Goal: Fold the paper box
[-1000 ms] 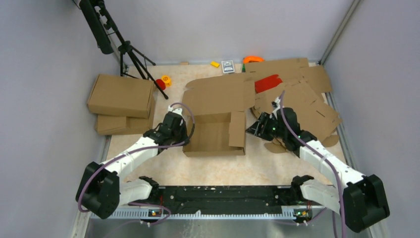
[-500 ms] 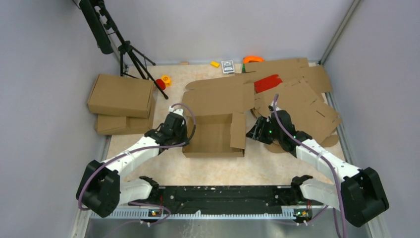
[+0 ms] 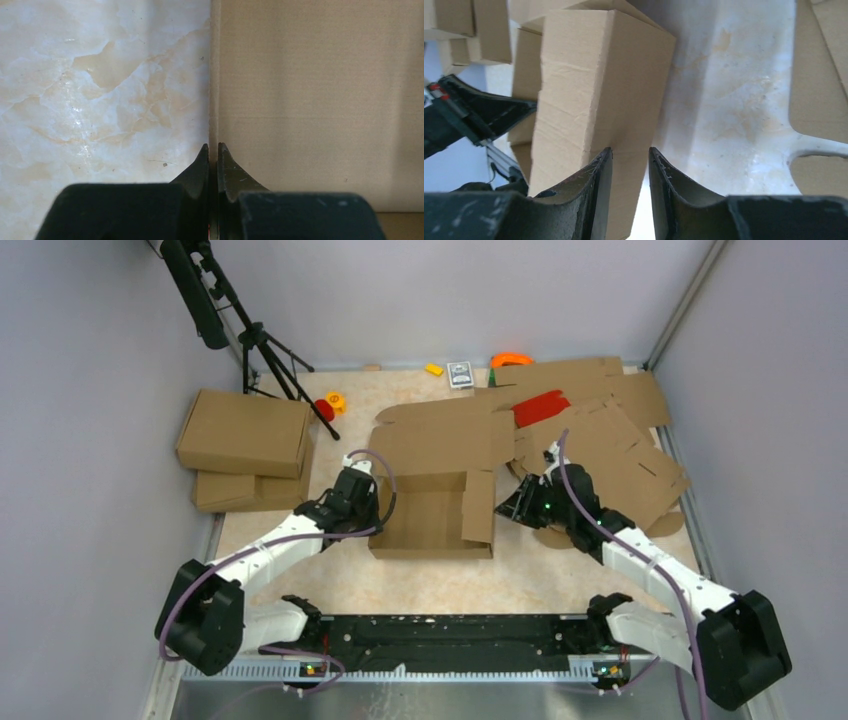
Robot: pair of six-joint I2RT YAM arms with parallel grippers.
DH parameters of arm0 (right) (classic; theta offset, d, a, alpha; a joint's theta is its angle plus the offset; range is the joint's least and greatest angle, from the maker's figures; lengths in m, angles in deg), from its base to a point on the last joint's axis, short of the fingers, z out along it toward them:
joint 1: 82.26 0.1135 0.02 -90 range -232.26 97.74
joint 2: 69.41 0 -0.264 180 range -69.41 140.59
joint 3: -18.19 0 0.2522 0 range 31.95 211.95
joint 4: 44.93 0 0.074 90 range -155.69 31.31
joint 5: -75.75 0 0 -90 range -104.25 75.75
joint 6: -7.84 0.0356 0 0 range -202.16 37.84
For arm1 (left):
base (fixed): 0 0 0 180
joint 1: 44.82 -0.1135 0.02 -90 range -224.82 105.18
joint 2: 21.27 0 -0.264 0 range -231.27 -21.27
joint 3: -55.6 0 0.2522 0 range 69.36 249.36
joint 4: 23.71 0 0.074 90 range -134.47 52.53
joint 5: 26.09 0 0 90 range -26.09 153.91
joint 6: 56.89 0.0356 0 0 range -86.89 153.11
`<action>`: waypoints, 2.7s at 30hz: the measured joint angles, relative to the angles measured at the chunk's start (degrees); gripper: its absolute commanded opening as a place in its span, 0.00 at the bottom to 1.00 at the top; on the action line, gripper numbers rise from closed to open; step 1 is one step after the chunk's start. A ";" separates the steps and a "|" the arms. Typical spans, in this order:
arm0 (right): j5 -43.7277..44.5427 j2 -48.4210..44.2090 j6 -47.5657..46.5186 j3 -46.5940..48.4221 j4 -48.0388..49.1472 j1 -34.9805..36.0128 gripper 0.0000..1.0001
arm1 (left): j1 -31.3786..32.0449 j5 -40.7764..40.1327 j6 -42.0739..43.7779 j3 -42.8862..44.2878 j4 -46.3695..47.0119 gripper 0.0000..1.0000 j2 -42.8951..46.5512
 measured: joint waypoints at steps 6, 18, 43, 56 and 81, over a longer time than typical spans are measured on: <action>-3.32 -1.64 4.22 -4.90 8.39 0.00 0.32 | 0.00 0.04 -0.02 0.00 -0.07 0.00 -0.57; -4.44 -2.16 7.67 -7.17 15.02 -0.02 0.43 | -0.02 -0.28 -0.09 0.00 -0.26 0.00 -0.59; -5.90 -3.87 16.92 -14.14 28.70 -0.02 0.47 | 0.02 1.64 -2.03 -0.44 3.08 0.00 -1.97; -1.25 6.71 2.80 0.37 3.78 2.91 0.44 | 0.39 -0.31 -1.55 -0.44 2.97 0.00 -1.97; 21.92 22.88 -4.94 15.54 -16.02 13.88 0.00 | 3.30 -7.04 -3.13 -0.70 1.92 0.00 0.02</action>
